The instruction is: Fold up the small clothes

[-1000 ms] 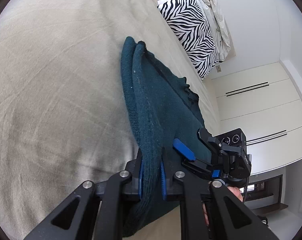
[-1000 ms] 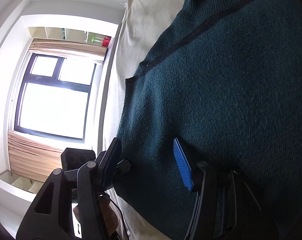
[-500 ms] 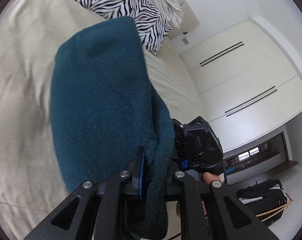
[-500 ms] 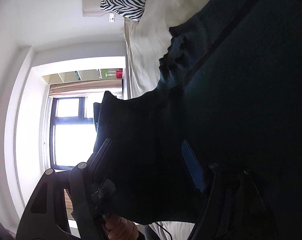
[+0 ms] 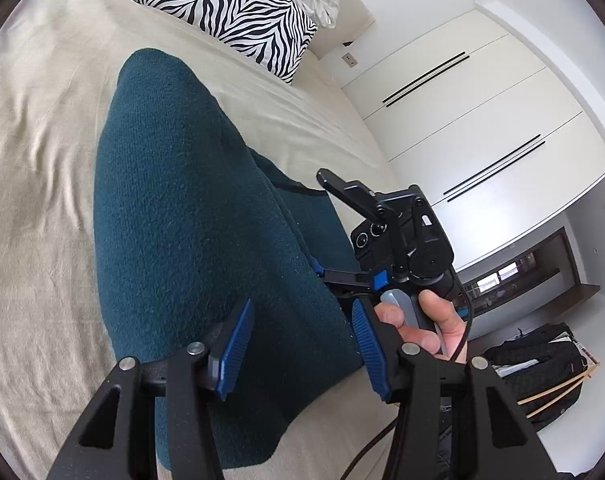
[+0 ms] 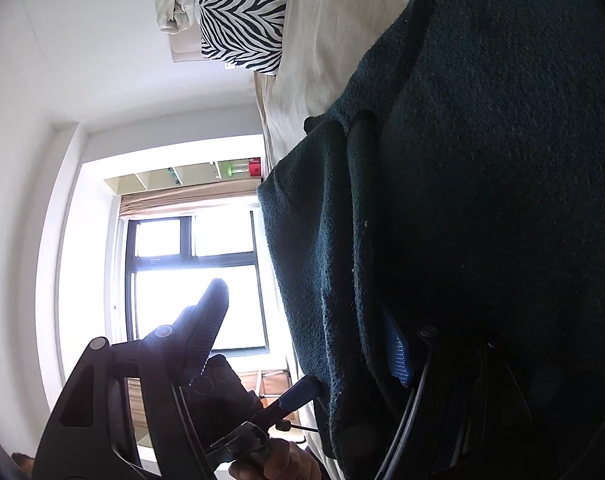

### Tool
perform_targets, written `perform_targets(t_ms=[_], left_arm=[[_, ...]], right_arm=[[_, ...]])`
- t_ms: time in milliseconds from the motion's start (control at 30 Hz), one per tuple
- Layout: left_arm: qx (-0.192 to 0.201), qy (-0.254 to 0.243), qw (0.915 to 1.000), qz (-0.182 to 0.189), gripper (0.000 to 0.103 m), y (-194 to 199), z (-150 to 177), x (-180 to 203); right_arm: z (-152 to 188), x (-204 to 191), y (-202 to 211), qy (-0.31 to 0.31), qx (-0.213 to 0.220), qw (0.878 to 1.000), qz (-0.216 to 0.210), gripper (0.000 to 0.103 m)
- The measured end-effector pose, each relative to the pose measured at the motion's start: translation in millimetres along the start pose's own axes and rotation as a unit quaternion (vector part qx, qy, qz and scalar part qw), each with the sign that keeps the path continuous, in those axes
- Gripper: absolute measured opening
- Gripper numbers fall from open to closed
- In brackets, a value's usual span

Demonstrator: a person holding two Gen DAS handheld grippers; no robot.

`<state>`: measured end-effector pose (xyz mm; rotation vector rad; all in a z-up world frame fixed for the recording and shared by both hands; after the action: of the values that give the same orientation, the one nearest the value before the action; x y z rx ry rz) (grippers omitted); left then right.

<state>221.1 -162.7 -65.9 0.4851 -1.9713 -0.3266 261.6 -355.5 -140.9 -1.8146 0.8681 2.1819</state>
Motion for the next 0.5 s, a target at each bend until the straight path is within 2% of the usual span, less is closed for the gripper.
perform_targets(t_ms=[133, 233, 267, 367, 467, 500], left_arm=[[0.016, 0.006, 0.9999, -0.004, 0.054, 13, 10, -3], [0.020, 0.010, 0.9997, -0.007, 0.054, 19, 13, -8], [0.022, 0.008, 0.9997, -0.008, 0.054, 22, 13, -9], [0.031, -0.002, 0.9993, -0.019, 0.054, 27, 11, -10], [0.032, -0.008, 0.9992, -0.025, 0.054, 29, 11, -10], [0.031, -0.008, 0.9992, -0.025, 0.054, 26, 9, -10]], right_arm=[[9, -6, -10, 0.035, -0.006, 0.997, 0.066, 0.068], [11, -6, -9, 0.044, -0.004, 0.995, 0.093, 0.068], [10, -5, -5, 0.042, 0.003, 0.994, 0.103, 0.068], [5, -14, 22, 0.063, 0.060, 0.988, 0.128, 0.070], [7, -30, 30, 0.093, 0.059, 0.987, 0.121, 0.065], [9, -33, 26, 0.106, 0.047, 0.984, 0.133, 0.057]])
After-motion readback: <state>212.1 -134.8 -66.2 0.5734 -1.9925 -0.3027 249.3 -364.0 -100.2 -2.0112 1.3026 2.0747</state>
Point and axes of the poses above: each gripper's, at about its wrist camera, not at the fingertips, and y roughly against the way its jaws point, x to its right, z to its underside, the point moved 6 cm from there along -y, roughly the way its jaws point, and after that the axes turned 7 degrees about z, right-handed, at the moved point
